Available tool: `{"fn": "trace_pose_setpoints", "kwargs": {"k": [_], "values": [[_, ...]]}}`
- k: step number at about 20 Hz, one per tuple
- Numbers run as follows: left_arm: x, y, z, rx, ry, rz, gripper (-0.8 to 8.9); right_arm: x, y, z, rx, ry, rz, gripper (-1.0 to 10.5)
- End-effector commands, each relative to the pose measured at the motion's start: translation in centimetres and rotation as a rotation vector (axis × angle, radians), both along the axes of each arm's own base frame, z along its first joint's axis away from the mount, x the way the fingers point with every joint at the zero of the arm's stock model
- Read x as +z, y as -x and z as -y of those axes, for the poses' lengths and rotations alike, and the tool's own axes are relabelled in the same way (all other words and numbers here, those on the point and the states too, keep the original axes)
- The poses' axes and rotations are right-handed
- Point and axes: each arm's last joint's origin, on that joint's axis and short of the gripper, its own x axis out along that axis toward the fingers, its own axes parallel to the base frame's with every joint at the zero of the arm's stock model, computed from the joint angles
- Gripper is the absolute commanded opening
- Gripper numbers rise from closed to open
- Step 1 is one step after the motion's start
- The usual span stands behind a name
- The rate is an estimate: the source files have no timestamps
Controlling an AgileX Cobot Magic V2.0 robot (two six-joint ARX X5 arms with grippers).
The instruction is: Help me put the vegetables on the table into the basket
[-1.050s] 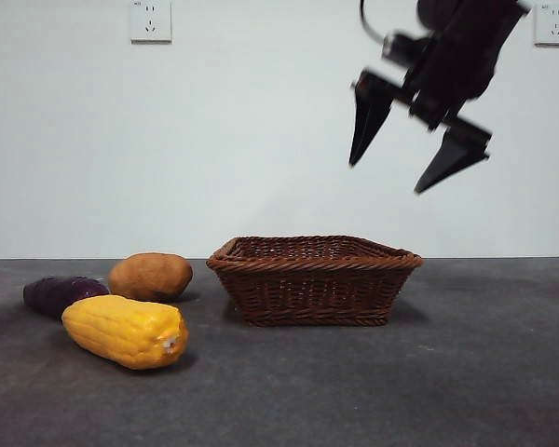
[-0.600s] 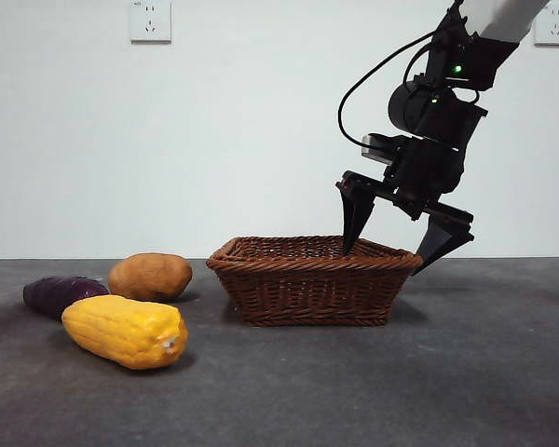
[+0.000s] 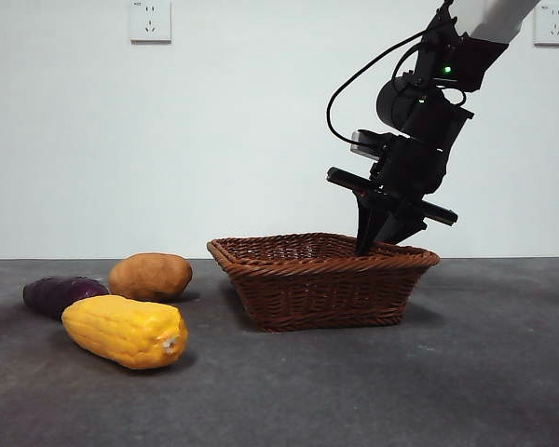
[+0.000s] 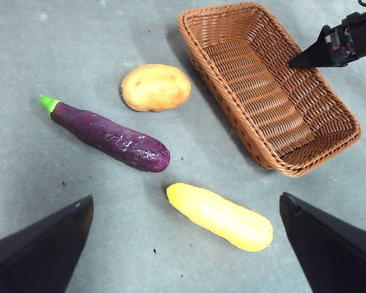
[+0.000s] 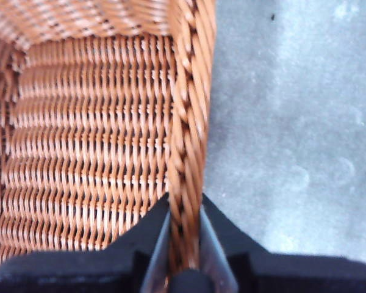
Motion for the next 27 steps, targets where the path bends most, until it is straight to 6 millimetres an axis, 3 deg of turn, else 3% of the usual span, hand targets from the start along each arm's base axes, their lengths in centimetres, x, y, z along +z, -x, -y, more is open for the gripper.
{"fn": "trace_pose_setpoints", "kwargs": {"k": [1,4,6,9,13,17,21,27], "values": [[0.2,0.0,0.0,-0.003,-0.001,0.005,6.29,-1.0,-0.2,-0.1,-0.003,0.008,-0.015,-0.1],[0.1,0.1,0.0,-0.003,-0.001,-0.011,6.29,-0.2,-0.2,-0.2,-0.025,-0.039,-0.010,-0.1],[0.0,0.1,0.0,-0.004,0.000,-0.017,6.29,2.1,0.5,0.0,-0.022,-0.054,0.027,-0.1],[0.0,0.1,0.0,-0.002,0.003,-0.023,6.29,7.7,2.6,0.6,-0.018,-0.082,0.125,-0.1],[-0.8,-0.6,0.2,0.015,0.042,-0.113,6.28,16.1,7.8,2.3,0.012,-0.093,0.301,-0.1],[-2.3,-3.2,2.3,-0.013,0.111,-0.251,6.25,21.7,13.0,3.9,0.036,-0.105,0.448,-0.1],[-5.3,-6.1,5.3,0.027,0.086,-0.408,6.25,24.3,16.3,4.9,0.061,-0.103,0.523,-0.1],[-8.7,-9.5,9.4,0.103,0.076,-0.592,6.25,25.1,18.3,5.5,0.096,-0.079,0.531,-0.1]]}}
